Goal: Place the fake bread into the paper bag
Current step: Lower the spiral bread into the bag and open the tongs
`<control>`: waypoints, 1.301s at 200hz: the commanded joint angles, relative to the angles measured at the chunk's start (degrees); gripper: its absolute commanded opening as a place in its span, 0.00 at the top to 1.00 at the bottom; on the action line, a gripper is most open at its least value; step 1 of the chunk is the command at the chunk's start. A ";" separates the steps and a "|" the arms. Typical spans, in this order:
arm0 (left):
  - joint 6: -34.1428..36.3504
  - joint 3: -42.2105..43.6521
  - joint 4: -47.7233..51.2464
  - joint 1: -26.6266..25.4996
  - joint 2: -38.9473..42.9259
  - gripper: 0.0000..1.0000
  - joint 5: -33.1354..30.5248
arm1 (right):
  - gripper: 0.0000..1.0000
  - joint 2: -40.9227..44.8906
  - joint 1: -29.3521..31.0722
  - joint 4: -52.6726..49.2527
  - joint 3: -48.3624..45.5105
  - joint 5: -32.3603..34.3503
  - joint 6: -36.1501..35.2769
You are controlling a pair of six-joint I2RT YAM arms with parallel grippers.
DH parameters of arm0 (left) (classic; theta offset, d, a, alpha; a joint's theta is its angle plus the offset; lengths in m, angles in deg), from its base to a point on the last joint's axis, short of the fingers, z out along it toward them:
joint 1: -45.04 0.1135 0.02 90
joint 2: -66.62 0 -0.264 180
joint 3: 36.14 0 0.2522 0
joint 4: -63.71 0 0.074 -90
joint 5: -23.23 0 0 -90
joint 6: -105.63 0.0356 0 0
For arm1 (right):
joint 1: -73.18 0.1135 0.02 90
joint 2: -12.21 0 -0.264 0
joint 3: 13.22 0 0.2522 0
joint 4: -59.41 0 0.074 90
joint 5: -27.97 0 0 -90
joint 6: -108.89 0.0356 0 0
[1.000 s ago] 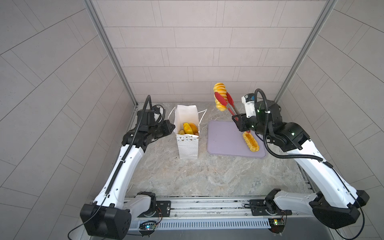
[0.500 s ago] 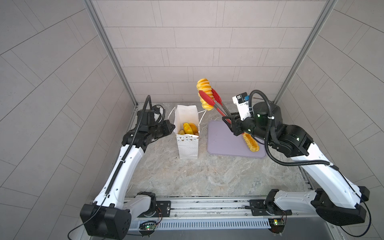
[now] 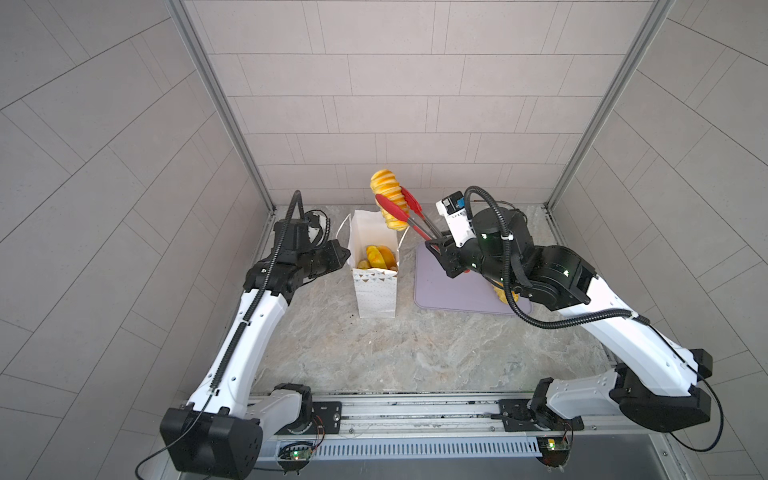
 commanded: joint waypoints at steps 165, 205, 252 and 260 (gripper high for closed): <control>-0.17 0.97 -0.70 -0.23 1.75 0.92 -0.11 | 0.61 -6.03 5.50 2.35 -2.50 5.75 4.23; -0.17 1.11 -0.78 -0.21 1.75 0.92 -0.03 | 0.59 -7.33 5.69 2.17 -3.22 5.54 4.14; -0.17 1.08 -0.73 -0.11 1.71 0.92 0.06 | 0.58 -7.36 5.86 1.90 -4.49 5.40 4.27; -0.17 1.16 -0.78 -0.16 1.71 0.92 0.04 | 0.57 -7.12 5.86 1.96 -4.69 5.39 4.31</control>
